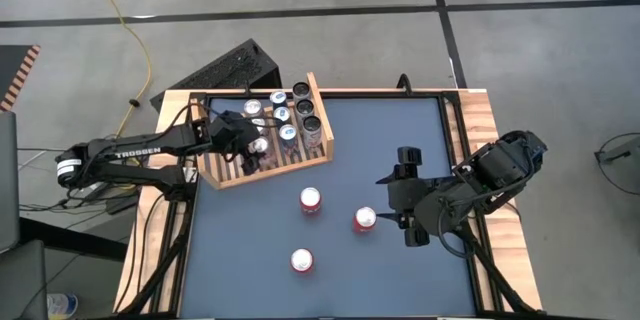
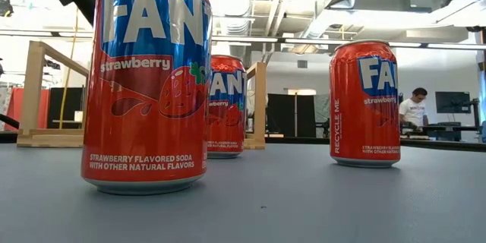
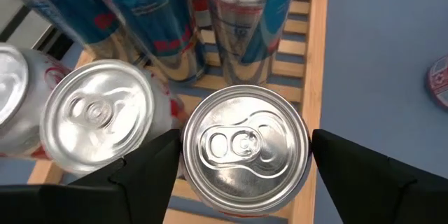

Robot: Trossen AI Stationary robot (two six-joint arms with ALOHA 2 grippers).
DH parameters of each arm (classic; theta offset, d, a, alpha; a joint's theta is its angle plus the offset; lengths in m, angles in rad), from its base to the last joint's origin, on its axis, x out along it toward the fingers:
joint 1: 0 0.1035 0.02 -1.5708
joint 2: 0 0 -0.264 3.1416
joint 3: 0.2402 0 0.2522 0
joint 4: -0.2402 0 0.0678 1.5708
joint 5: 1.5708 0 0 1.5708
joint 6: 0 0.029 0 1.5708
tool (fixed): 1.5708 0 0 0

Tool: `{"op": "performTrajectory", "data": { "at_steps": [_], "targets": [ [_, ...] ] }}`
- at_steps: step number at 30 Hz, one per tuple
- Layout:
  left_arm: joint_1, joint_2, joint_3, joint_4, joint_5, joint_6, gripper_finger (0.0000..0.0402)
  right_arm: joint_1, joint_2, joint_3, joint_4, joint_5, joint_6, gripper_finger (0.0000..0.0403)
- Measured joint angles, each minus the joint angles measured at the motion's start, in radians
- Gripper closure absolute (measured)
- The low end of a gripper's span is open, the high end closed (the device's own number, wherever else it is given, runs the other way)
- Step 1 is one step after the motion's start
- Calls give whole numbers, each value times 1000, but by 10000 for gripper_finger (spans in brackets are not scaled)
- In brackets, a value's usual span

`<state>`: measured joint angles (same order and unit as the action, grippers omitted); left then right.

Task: Place canned beverage on shelf
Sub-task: Put the silver soda can on the shelf aligned with the other silver soda cans

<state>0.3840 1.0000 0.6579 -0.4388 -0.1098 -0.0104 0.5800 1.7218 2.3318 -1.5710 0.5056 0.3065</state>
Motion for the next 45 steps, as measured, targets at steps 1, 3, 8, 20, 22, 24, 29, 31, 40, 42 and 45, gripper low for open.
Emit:
{"op": "performTrajectory", "data": {
  "at_steps": [1,3,8,20,22,24,29,31,40,42,45],
  "targets": [
    [0,0,1,-5,-3,2,99,0,0,0,0,0,0,127],
    [0,0,2,-5,-1,3,99,0,0,0,0,0,0,127],
    [0,-1,2,-5,-3,3,99,0,0,0,0,0,0,127],
    [0,-41,2,-23,-37,16,98,0,0,0,0,0,0,127],
    [0,-51,2,-23,-44,15,98,0,0,0,0,0,0,127],
    [0,-54,2,-18,-45,10,98,0,0,0,0,0,0,127],
    [-6,-54,2,-18,-32,5,98,0,0,0,0,0,0,127],
    [-10,-54,3,-13,-49,5,98,0,0,0,0,0,0,127],
    [-27,-54,140,-71,-66,3,98,0,0,0,0,0,0,127],
    [-48,-55,185,-178,-105,-8,98,0,0,0,0,0,0,127],
    [-91,-59,206,-334,-154,-52,99,0,0,0,0,0,0,127]
  ]
}}
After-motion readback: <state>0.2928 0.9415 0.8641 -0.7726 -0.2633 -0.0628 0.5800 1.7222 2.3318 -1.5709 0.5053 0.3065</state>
